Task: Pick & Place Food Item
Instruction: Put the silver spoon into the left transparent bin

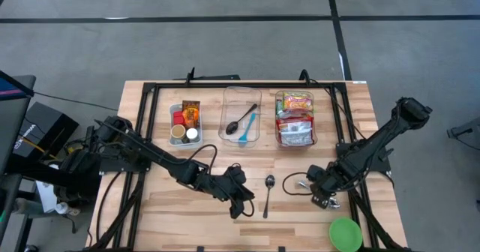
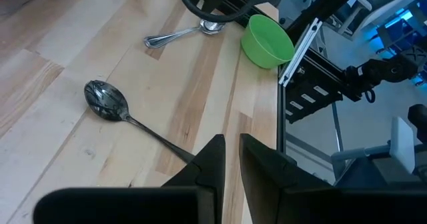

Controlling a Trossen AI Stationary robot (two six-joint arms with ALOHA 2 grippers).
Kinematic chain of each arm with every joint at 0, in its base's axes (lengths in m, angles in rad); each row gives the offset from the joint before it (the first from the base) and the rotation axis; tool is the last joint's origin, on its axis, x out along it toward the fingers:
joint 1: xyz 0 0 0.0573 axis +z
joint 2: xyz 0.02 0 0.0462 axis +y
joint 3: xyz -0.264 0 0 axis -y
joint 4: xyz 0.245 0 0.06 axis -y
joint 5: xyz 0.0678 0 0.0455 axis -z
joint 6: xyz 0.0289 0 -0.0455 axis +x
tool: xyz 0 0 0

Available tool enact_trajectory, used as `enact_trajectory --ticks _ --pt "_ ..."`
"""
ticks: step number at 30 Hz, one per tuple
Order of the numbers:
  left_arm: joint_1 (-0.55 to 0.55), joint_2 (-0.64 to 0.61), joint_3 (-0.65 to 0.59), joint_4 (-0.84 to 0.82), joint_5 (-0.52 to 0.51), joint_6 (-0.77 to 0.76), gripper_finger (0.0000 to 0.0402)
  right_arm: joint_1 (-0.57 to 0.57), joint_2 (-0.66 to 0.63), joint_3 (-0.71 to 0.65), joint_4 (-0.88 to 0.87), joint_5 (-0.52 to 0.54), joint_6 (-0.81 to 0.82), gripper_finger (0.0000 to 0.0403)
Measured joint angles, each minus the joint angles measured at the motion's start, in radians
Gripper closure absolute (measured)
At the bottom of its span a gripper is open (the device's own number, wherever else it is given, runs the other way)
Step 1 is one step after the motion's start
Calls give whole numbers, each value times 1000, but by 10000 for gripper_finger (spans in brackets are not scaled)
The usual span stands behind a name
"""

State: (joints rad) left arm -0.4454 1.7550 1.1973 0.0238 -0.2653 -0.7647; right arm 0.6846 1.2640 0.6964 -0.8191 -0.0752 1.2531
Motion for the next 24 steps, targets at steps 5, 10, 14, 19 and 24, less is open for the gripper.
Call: enact_trajectory --ticks 5,10,14,19,24 --pt "0 0 0 0 0 0 362 0 0 0 -6 20 17 292" --pt "0 0 0 0 0 0 362 0 18 0 -8 20 47 295" --pt "0 0 0 0 0 0 362 9 89 0 6 5 43 294" --pt "0 0 0 -1 0 0 362 10 168 0 54 -14 13 295" --pt "0 0 0 -1 0 0 362 9 227 0 100 -59 -31 295"
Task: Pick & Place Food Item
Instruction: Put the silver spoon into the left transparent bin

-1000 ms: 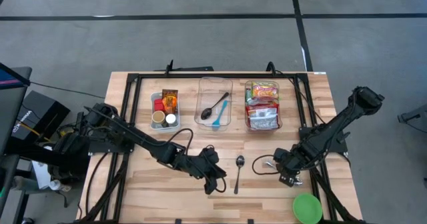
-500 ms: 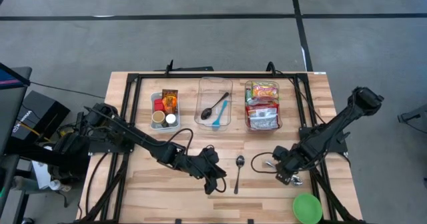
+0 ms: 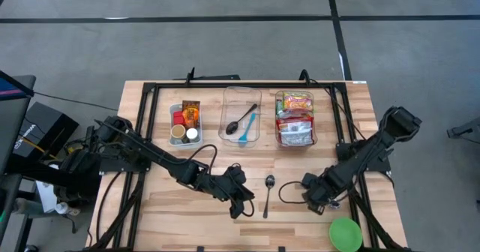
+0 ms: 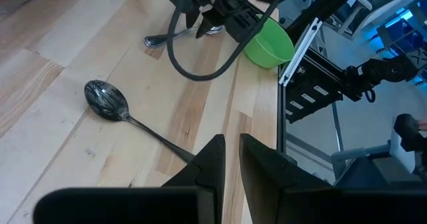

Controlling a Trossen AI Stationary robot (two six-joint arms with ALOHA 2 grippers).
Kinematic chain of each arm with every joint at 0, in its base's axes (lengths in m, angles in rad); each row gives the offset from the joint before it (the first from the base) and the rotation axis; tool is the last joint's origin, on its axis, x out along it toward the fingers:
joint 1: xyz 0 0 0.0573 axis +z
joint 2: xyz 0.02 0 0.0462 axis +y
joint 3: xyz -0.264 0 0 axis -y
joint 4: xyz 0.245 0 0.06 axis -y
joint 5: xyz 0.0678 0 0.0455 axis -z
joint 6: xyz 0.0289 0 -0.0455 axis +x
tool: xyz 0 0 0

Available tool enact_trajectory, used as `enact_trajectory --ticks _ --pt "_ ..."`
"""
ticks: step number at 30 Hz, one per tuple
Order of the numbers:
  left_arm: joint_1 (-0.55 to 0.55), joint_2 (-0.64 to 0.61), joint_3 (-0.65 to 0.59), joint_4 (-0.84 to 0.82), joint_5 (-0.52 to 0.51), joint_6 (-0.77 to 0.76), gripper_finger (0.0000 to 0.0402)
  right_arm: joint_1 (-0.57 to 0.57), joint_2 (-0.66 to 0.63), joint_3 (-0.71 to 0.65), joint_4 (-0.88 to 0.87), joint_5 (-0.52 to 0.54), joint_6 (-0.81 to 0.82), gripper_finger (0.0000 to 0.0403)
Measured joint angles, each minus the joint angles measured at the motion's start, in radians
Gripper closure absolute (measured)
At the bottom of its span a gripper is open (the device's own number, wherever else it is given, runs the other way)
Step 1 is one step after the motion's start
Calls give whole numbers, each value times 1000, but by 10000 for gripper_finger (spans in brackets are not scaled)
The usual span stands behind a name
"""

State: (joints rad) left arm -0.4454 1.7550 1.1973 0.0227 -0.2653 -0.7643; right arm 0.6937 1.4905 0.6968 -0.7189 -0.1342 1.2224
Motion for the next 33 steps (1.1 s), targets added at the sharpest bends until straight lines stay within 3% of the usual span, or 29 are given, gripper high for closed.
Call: enact_trajectory --ticks 11,22,33 --pt "0 0 0 0 0 0 362 0 17 1 -5 -11 0 298" --pt "0 0 0 0 0 0 362 0 14 0 -5 -23 8 390" --pt "0 0 0 0 0 0 362 0 14 0 -3 -23 8 397"
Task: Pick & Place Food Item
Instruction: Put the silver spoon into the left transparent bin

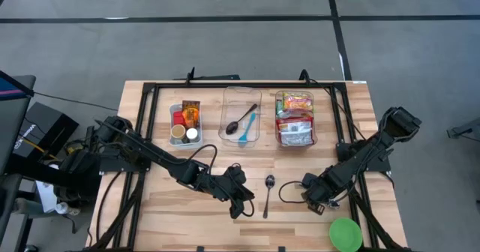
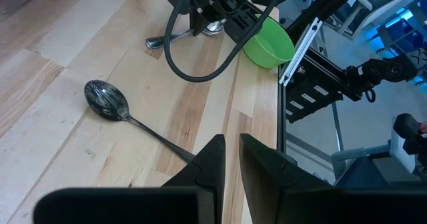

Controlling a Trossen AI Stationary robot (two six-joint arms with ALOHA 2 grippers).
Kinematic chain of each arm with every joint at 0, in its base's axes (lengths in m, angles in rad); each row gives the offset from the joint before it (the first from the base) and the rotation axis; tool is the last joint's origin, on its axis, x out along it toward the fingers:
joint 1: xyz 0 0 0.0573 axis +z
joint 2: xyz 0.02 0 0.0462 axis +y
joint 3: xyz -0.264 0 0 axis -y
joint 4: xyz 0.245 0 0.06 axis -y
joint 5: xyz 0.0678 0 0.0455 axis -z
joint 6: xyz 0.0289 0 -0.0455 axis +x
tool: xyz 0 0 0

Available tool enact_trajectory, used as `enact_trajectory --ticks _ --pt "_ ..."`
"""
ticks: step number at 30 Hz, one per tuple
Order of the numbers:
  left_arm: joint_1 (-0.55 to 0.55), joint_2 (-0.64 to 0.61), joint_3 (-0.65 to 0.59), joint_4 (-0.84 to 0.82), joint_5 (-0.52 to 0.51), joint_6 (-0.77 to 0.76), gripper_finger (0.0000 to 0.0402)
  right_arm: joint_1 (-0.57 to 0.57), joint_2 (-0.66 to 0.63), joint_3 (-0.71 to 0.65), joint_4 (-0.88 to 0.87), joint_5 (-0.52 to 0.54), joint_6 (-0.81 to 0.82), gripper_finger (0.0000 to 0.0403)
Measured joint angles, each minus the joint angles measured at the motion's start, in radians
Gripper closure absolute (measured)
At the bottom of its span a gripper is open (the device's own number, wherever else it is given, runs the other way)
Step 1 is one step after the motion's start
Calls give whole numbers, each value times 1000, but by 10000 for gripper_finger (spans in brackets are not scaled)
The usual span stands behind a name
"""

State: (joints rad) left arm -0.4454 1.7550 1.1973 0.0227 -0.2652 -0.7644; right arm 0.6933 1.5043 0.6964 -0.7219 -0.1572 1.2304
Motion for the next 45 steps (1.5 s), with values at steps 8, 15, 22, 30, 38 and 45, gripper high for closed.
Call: enact_trajectory --ticks 8,15,22,30,38,45 --pt "0 0 0 0 0 0 362 0 0 0 -1 2 0 398" --pt "0 0 0 0 0 0 362 0 0 0 -1 4 0 399" --pt "0 0 0 0 0 0 362 0 0 1 -1 6 -4 400" --pt "0 0 0 0 0 0 362 -1 -31 60 -103 43 -8 402" --pt "0 0 0 3 0 -1 362 -1 -130 226 -362 300 40 402" --pt "0 0 0 72 -45 -19 362 -1 -170 392 -520 598 124 401"
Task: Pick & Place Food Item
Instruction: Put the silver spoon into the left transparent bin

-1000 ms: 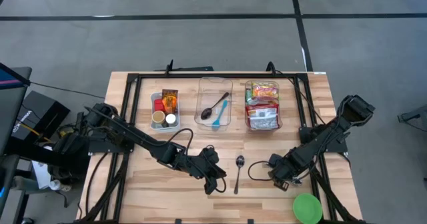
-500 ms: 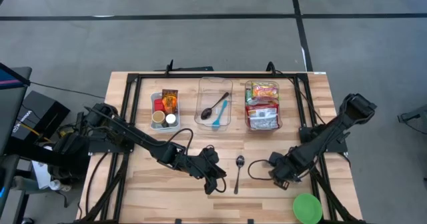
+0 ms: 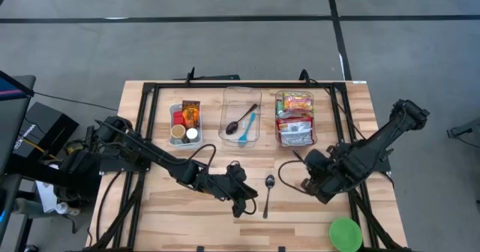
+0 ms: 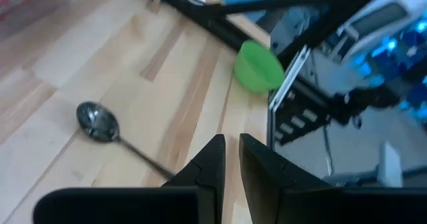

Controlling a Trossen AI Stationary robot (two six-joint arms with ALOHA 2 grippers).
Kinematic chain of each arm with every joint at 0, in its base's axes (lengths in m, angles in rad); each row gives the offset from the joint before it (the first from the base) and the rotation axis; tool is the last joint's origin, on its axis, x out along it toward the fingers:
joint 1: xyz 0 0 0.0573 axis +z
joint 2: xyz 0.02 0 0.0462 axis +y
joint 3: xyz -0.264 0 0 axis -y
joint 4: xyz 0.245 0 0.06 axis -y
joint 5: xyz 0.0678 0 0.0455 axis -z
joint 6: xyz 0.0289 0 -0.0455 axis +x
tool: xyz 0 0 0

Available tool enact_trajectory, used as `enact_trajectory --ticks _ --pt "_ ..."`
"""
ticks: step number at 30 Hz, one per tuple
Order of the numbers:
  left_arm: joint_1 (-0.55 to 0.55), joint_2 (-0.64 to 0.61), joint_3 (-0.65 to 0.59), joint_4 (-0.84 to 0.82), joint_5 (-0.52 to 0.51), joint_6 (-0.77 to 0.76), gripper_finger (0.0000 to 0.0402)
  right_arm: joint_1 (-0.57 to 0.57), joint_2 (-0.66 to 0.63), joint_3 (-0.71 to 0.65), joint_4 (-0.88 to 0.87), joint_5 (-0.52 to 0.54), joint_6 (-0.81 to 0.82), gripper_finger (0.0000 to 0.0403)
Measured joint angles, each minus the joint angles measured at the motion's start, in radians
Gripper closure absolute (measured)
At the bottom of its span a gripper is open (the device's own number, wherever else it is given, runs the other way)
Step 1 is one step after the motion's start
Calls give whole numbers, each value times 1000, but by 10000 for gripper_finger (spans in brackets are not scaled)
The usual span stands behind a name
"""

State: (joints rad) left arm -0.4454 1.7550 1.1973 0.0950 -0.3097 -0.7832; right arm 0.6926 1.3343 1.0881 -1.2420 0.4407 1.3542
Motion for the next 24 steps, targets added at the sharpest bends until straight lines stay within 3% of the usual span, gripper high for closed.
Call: enact_trajectory --ticks 6,18,24 --pt "0 0 0 89 -82 -14 362 0 0 98 6 195 1 401" --pt "51 0 0 162 -139 -3 362 9 3 116 221 205 -130 401" --pt "94 0 0 260 -15 172 362 6 3 116 410 164 -262 401"
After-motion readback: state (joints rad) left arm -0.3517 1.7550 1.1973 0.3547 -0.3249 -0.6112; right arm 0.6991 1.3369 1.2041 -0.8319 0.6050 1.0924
